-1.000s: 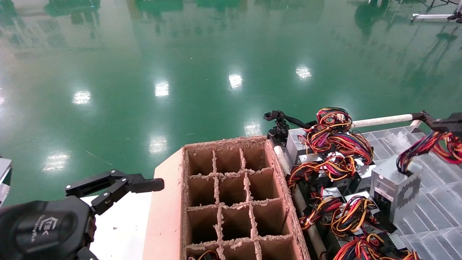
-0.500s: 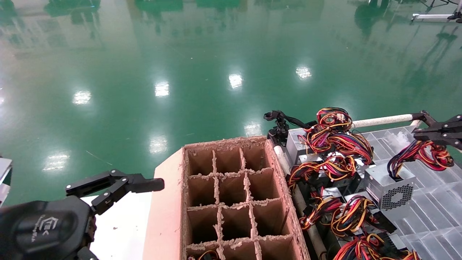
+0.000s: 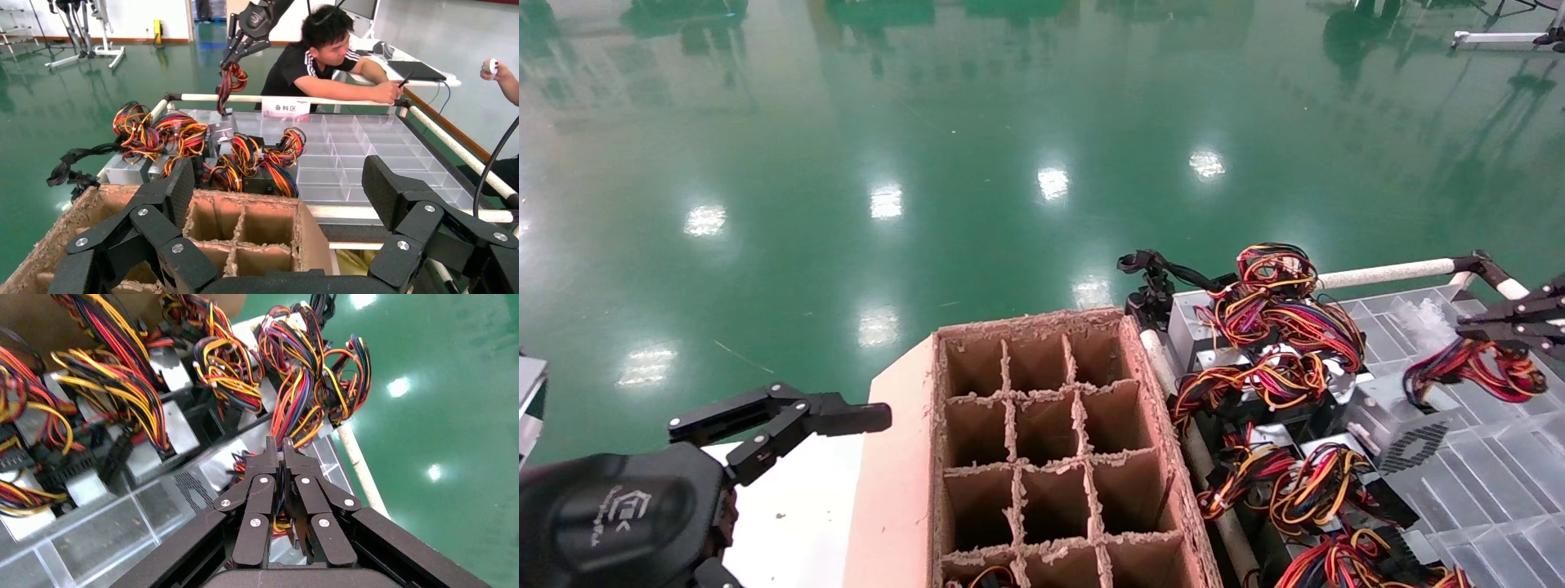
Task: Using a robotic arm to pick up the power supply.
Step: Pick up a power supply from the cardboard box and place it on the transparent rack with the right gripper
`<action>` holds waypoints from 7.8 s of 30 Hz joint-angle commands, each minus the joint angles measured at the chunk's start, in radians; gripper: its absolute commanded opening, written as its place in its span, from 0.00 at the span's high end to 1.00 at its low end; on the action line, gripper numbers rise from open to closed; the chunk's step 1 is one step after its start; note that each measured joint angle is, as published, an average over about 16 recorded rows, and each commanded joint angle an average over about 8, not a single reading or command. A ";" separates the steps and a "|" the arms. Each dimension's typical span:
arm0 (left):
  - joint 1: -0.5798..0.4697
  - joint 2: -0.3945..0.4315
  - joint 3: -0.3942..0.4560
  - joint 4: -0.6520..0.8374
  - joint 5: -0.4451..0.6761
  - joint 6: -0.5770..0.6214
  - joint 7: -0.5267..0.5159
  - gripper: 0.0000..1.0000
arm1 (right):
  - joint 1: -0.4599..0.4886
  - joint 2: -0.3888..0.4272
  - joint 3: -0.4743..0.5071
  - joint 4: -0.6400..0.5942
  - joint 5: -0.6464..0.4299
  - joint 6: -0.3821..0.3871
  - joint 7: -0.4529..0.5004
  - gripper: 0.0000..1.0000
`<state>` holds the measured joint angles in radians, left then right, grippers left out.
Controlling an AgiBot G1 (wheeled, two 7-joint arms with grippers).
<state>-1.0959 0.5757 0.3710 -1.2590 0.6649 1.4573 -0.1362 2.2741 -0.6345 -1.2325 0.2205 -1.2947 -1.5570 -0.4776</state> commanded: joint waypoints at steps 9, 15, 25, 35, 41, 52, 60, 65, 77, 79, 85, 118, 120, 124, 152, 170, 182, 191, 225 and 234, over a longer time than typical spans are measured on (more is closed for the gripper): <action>0.000 0.000 0.000 0.000 0.000 0.000 0.000 0.00 | 0.038 -0.040 -0.020 -0.072 -0.034 0.026 -0.079 1.00; 0.000 0.000 0.000 0.000 0.000 0.000 0.000 0.00 | 0.054 -0.062 -0.027 -0.101 -0.047 0.031 -0.113 1.00; 0.000 0.000 0.000 0.000 0.000 0.000 0.000 0.00 | 0.056 -0.083 -0.041 -0.139 -0.066 0.026 -0.157 1.00; 0.000 0.000 0.000 0.000 0.000 0.000 0.000 0.00 | 0.050 -0.096 -0.060 -0.169 -0.095 0.037 -0.183 1.00; 0.000 0.000 0.000 0.000 0.000 0.000 0.000 0.00 | 0.070 -0.093 -0.082 -0.177 -0.127 0.035 -0.200 1.00; 0.000 0.000 0.000 0.000 0.000 0.000 0.000 0.00 | 0.120 -0.070 -0.133 -0.192 -0.203 0.023 -0.226 1.00; 0.000 0.000 0.000 0.000 0.000 0.000 0.000 0.00 | 0.112 -0.076 -0.142 -0.197 -0.217 0.011 -0.238 1.00; 0.000 0.000 0.000 0.000 0.000 0.000 0.000 0.00 | 0.109 -0.085 -0.144 -0.196 -0.218 0.002 -0.246 1.00; 0.000 0.000 0.001 0.000 0.000 0.000 0.000 0.00 | 0.092 -0.061 -0.136 -0.216 -0.202 -0.032 -0.237 1.00; 0.000 0.000 0.001 0.000 0.000 0.000 0.000 0.00 | 0.078 -0.057 -0.125 -0.224 -0.186 -0.034 -0.224 1.00; 0.000 0.000 0.001 0.000 0.000 0.000 0.000 0.00 | 0.025 -0.063 -0.069 -0.232 -0.109 -0.038 -0.173 1.00; 0.000 0.000 0.001 0.000 -0.001 0.000 0.000 0.00 | -0.105 -0.035 0.016 -0.060 0.123 -0.041 0.060 1.00; 0.000 0.000 0.001 0.000 -0.001 0.000 0.000 0.00 | -0.128 -0.015 0.020 -0.048 0.155 -0.042 0.079 1.00; 0.000 0.000 0.001 0.000 -0.001 0.000 0.000 0.00 | -0.197 0.033 0.044 -0.027 0.251 -0.042 0.127 1.00; 0.000 0.000 0.001 0.000 -0.001 0.000 0.000 0.00 | -0.755 0.021 0.377 -0.225 0.902 -0.007 0.133 1.00; 0.000 0.000 0.001 0.000 -0.001 0.000 0.001 0.00 | -1.035 -0.032 0.557 -0.323 1.144 -0.021 0.111 1.00; 0.000 0.000 0.001 0.000 -0.001 0.000 0.001 0.00 | -1.175 -0.098 0.640 -0.349 1.247 -0.014 0.074 1.00; 0.000 0.000 0.001 0.000 -0.001 0.000 0.001 0.00 | -1.213 -0.086 0.656 -0.350 1.267 -0.018 0.084 1.00; 0.000 -0.001 0.001 0.000 -0.001 -0.001 0.001 0.00 | -1.343 -0.011 0.689 -0.145 1.303 0.061 0.176 1.00; 0.000 -0.001 0.001 0.000 -0.001 -0.001 0.001 0.00 | -1.352 -0.013 0.678 -0.115 1.288 0.117 0.180 0.10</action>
<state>-1.0962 0.5751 0.3724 -1.2588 0.6637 1.4566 -0.1354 0.9235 -0.6470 -0.5536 0.1019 -0.0057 -1.4460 -0.2979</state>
